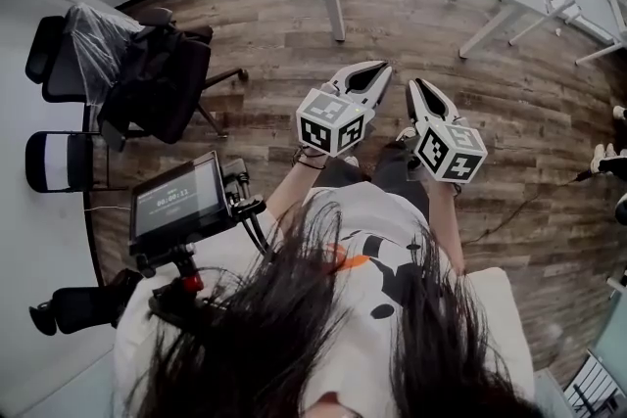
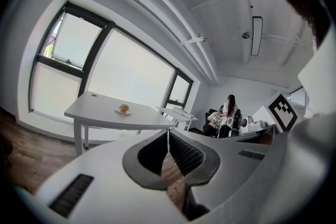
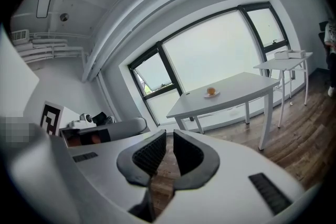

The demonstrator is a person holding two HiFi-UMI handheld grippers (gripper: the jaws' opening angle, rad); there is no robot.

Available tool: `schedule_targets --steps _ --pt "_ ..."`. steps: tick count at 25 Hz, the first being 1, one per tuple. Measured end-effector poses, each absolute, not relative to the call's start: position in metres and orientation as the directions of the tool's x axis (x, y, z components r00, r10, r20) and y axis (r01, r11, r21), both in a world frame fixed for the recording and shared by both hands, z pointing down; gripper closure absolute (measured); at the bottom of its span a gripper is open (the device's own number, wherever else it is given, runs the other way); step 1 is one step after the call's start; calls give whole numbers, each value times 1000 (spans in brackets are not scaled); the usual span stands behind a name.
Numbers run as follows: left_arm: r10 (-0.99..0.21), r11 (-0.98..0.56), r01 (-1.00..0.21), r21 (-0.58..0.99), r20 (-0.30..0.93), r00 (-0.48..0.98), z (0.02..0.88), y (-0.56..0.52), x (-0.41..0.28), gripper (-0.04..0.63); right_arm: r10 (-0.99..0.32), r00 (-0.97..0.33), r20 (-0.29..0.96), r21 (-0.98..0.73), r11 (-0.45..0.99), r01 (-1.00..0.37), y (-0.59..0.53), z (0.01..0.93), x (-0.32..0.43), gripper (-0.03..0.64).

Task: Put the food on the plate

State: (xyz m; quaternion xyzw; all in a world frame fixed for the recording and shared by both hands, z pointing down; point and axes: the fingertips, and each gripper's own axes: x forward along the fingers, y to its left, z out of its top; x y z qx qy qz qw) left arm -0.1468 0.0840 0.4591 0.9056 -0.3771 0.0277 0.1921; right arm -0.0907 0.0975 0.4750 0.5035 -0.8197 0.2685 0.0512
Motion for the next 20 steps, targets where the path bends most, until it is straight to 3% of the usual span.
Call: schedule_targets --steps 20 --pt "-670 -650 -695 308 199 715 461 79 -146 584 -790 -493 363 -394 349 -850 92 481 -92 565"
